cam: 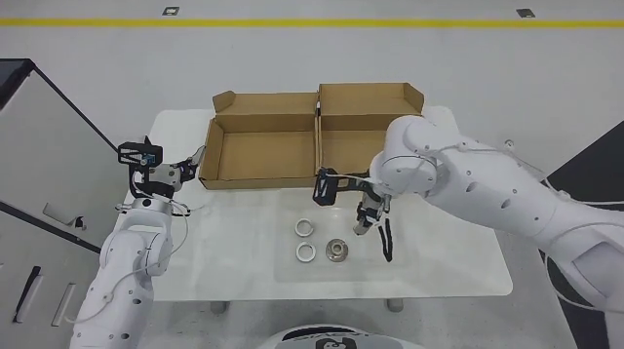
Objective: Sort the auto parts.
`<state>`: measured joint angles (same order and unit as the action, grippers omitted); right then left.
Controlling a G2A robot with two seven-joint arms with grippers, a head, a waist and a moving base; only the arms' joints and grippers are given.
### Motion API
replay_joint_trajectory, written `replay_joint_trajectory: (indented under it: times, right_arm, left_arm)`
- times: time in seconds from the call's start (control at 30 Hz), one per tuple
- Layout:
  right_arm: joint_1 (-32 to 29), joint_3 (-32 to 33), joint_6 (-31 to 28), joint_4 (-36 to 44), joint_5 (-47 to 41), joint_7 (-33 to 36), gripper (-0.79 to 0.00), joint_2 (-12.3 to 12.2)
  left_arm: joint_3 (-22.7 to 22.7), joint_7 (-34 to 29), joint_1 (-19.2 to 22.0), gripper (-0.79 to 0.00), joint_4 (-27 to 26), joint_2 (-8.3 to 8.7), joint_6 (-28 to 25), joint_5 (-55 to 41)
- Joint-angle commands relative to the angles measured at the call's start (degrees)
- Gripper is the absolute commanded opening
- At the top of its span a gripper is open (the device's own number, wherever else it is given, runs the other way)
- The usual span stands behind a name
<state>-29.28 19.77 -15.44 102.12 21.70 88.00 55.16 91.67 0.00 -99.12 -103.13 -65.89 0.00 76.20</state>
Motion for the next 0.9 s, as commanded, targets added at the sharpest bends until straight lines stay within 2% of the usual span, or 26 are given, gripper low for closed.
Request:
replay_joint_trajectory:
  times: [0.0, 0.07, 0.1, 0.13, 0.33, 0.53, 0.63, 0.87]
  right_arm:
    - [0.6, -1.1, -0.1, -0.4, -0.7, 0.0, -0.135, 0.2]
    - [1.1, -2.2, -0.4, -0.8, -1.6, 0.0, -0.197, 0.6]
    - [1.1, -2.7, -0.5, -1.2, -1.8, 0.0, -0.203, 0.8]
    - [1.2, -3.2, -0.6, -1.6, -2.1, 0.0, -0.252, 1.0]
    - [0.9, -5.6, -1.2, -4.4, -2.2, -0.4, -0.326, 2.8]
    - [0.4, -7.8, -2.2, -9.1, -0.8, -1.5, -0.369, 5.0]
    - [0.0, -8.7, -2.1, -11.6, 0.2, -2.0, -0.36, 6.2]
    - [-0.4, -10.0, -1.9, -16.4, 2.0, -2.9, -0.394, 9.1]
  left_arm:
    - [0.0, 0.0, 0.0, 0.0, 0.0, 0.0, 0.0, 0.0]
    - [0.0, 0.0, 0.0, 0.0, 0.0, 0.0, 0.0, 0.0]
    - [0.0, 0.0, 0.0, 0.0, 0.0, 0.0, 0.0, 0.0]
    - [0.0, 0.0, 0.0, 0.0, 0.0, 0.0, 0.0, 0.0]
    - [0.0, 0.0, 0.0, 0.0, 0.0, 0.0, 0.0, 0.0]
    - [0.0, 0.0, 0.0, 0.0, 0.0, 0.0, 0.0, 0.0]
    - [0.0, 0.0, 0.0, 0.0, 0.0, 0.0, 0.0, 0.0]
    - [0.0, 0.0, 0.0, 0.0, 0.0, 0.0, 0.0, 0.0]
